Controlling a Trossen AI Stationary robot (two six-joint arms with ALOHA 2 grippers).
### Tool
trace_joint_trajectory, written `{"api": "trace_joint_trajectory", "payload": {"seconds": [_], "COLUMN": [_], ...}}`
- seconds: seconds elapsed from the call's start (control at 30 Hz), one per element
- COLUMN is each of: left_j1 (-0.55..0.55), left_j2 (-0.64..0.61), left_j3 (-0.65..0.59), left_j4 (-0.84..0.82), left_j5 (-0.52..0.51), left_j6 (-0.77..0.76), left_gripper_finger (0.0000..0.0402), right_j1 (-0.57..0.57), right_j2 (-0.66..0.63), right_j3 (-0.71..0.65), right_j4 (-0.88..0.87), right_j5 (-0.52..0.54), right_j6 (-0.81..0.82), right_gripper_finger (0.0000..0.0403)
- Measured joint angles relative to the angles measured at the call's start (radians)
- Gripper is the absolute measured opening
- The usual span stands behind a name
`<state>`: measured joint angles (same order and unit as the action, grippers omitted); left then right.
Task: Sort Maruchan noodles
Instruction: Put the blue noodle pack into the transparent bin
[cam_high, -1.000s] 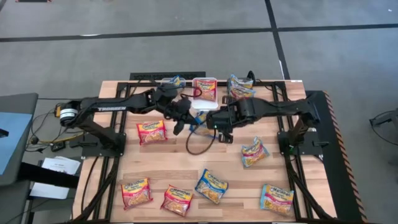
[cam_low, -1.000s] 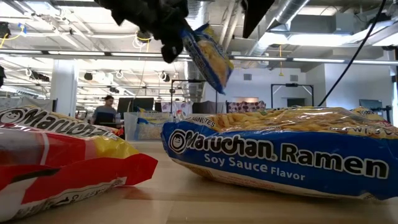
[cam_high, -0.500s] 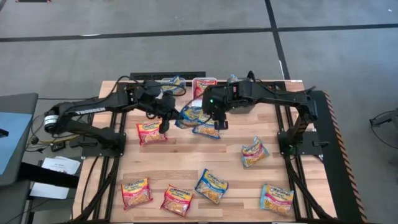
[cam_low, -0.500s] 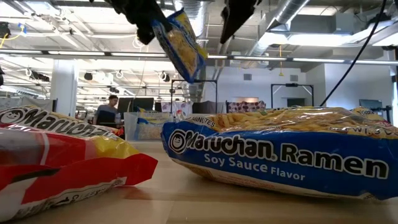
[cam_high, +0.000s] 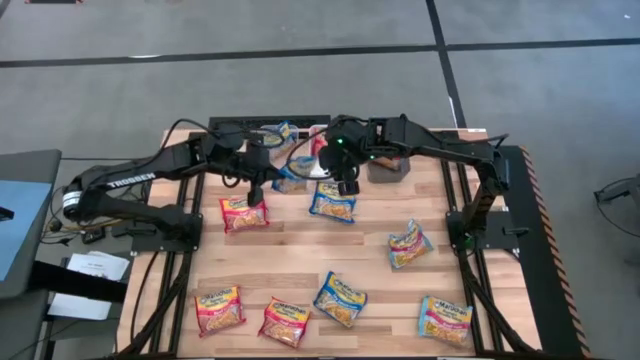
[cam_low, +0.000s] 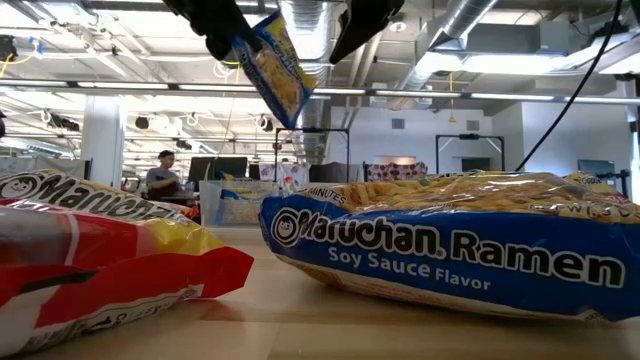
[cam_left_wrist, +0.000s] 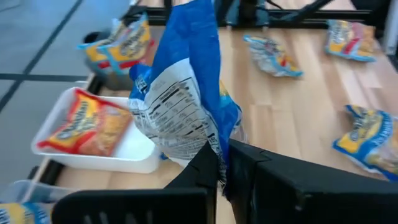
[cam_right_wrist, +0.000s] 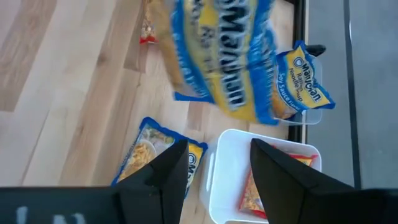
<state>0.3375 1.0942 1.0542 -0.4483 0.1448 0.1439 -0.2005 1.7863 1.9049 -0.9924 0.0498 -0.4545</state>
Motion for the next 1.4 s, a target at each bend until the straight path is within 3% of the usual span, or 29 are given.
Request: {"api": "trace_joint_trajectory", "payload": {"seconds": [0.17, 0.37, 0.7, 0.83, 1.0, 1.4], "left_j1": [0.068, 0.121, 0.208, 0.282, 0.369, 0.486], "left_j2": [-0.009, -0.009, -0.009, -0.008, -0.008, -0.008], "left_j3": [0.0, 0.0, -0.001, -0.002, -0.067, -0.333], "left_j4": [-0.018, -0.019, -0.005, -0.003, 0.115, 0.553], "left_j5": [0.009, 0.105, 0.105, 0.155, 0.242, 0.234], "left_j6": [0.028, 0.068, 0.21, 0.235, 0.212, 0.099], "left_gripper_finger": [0.0, 0.0, 0.0, 0.0, 0.0, 0.0], "right_j1": [-0.006, -0.006, -0.019, -0.018, -0.009, -0.002], "right_j2": [0.0, 0.0, 0.0, 0.0, 0.0, 0.0], "right_j3": [0.0, 0.0, 0.0, 0.0, 0.0, 0.0], "right_j4": [0.002, 0.052, 0.097, 0.096, 0.087, 0.081], "right_j5": [0.0, -0.002, -0.004, -0.003, -0.002, -0.002], "right_j6": [-0.009, -0.077, -0.063, -0.058, -0.058, -0.04], "right_gripper_finger": [0.0195, 0.0195, 0.0195, 0.0195, 0.0195, 0.0195]}}
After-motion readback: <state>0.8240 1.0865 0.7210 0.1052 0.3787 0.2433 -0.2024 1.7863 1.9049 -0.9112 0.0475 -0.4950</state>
